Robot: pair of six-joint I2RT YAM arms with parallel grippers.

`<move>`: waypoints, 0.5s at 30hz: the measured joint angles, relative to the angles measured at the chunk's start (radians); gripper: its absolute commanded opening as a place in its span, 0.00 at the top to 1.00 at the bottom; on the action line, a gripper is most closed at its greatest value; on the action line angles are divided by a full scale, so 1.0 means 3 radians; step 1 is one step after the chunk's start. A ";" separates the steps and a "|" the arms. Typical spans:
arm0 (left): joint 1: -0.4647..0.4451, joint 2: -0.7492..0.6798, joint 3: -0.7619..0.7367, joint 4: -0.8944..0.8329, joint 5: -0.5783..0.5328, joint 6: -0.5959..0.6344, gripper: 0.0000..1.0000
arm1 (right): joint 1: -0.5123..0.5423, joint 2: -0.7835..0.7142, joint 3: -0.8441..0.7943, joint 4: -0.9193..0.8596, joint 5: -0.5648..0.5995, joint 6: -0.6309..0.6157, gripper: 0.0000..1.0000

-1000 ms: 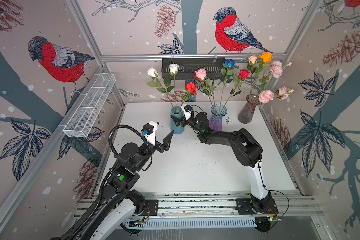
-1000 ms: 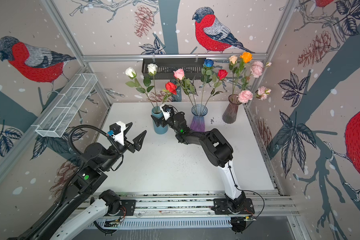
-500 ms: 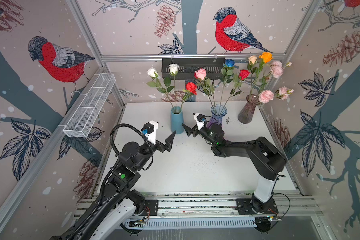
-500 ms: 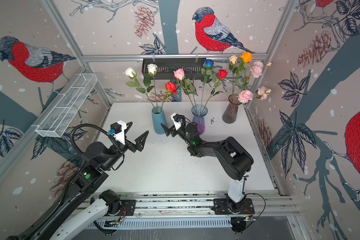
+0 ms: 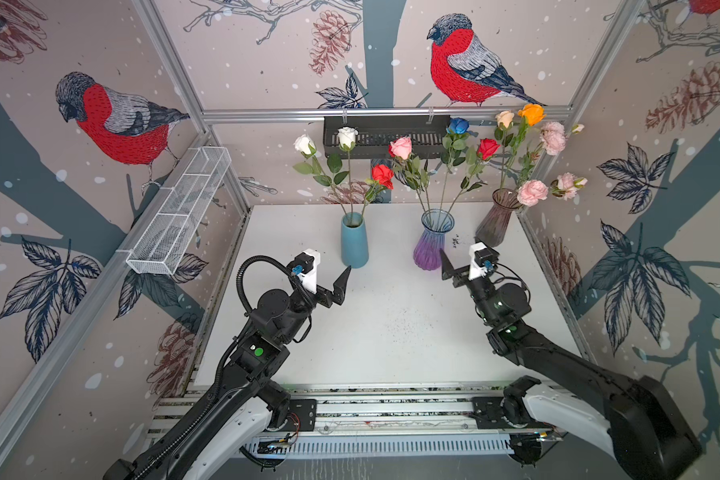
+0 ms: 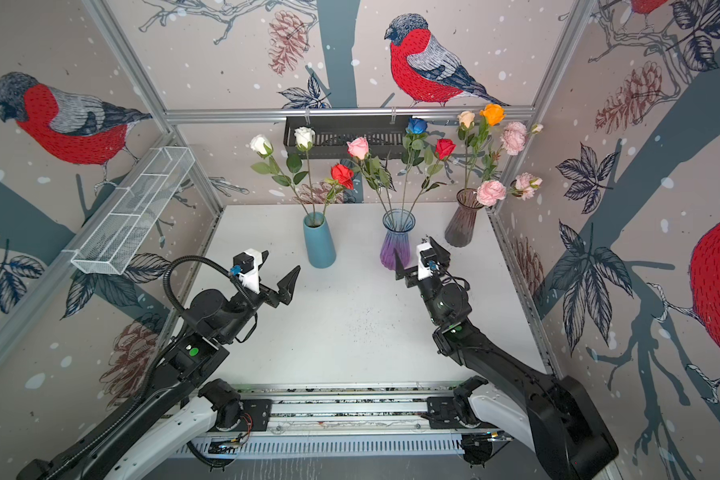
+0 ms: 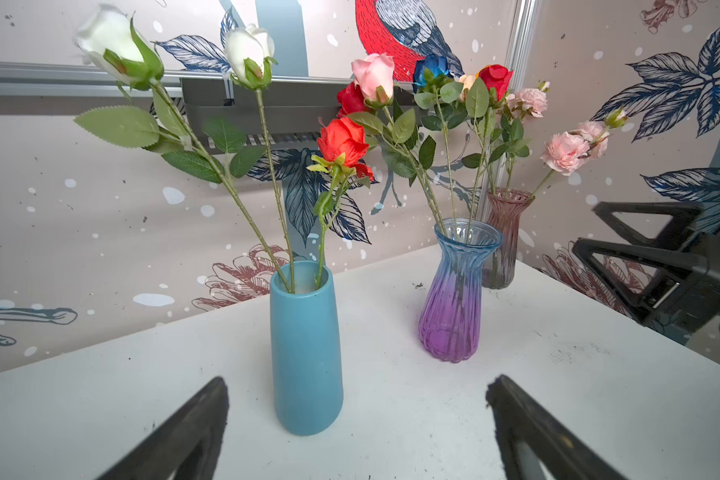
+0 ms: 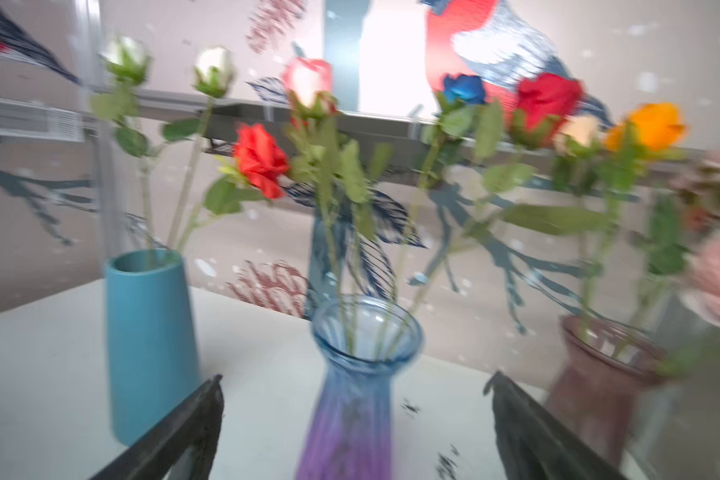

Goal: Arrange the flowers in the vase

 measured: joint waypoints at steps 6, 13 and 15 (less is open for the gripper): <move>0.0011 -0.0011 -0.0175 0.0144 -0.0240 0.0089 0.03 | -0.0710 -0.0409 -0.0486 -0.0280 0.0272 0.0192 0.01; 0.0014 0.0170 -0.0214 0.0243 -0.0327 0.0149 0.03 | -0.1120 0.0273 -0.0752 0.0170 0.0247 0.0315 0.01; 0.0014 0.0220 -0.0220 0.0249 -0.0343 0.0178 0.03 | -0.1142 0.0693 -0.0802 0.0509 0.0182 0.0315 0.01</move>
